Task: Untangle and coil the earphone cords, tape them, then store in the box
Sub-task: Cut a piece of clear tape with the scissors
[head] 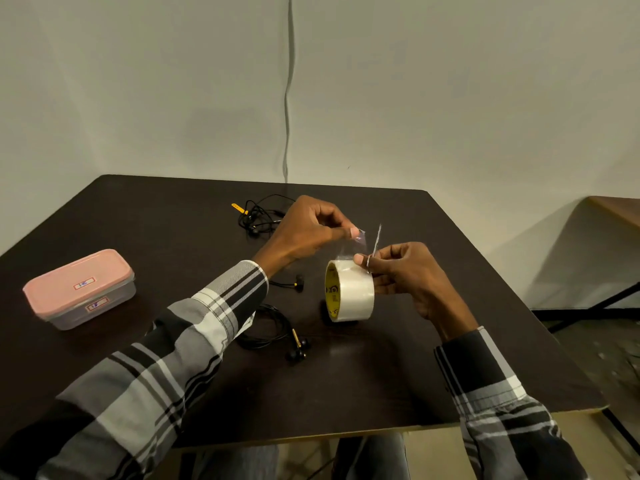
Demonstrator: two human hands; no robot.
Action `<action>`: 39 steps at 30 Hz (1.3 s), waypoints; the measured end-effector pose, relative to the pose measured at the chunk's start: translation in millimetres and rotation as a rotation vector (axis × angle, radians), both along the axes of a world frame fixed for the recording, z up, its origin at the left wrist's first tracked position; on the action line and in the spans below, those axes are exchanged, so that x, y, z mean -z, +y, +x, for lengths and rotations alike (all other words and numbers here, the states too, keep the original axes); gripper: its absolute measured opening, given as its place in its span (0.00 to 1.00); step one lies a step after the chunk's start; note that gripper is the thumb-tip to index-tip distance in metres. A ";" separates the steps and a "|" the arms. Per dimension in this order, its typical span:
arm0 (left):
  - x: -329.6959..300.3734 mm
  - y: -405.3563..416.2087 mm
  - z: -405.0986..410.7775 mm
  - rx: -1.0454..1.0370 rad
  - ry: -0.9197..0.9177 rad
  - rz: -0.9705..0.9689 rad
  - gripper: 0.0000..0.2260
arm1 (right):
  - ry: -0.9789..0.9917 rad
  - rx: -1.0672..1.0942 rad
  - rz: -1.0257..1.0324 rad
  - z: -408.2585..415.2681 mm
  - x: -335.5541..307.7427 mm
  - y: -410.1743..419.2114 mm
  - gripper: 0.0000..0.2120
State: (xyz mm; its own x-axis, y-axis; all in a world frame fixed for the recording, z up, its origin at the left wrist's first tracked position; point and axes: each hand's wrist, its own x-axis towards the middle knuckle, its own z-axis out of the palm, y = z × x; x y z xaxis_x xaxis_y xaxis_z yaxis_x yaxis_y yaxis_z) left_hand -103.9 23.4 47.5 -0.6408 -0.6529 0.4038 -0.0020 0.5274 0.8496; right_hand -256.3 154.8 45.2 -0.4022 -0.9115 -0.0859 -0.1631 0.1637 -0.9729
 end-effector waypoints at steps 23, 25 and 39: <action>-5.5 -0.4 0.4 0.115 0.058 0.066 0.07 | 0.550 -0.464 0.235 -48.2 -58.8 7.2 0.25; -6.5 -0.9 1.9 0.123 0.054 0.071 0.08 | 0.588 -0.469 0.231 -48.8 -63.3 4.0 0.24; -11.1 -2.2 5.3 0.115 0.048 0.040 0.09 | 0.624 -0.560 0.271 -42.8 -76.9 -6.9 0.24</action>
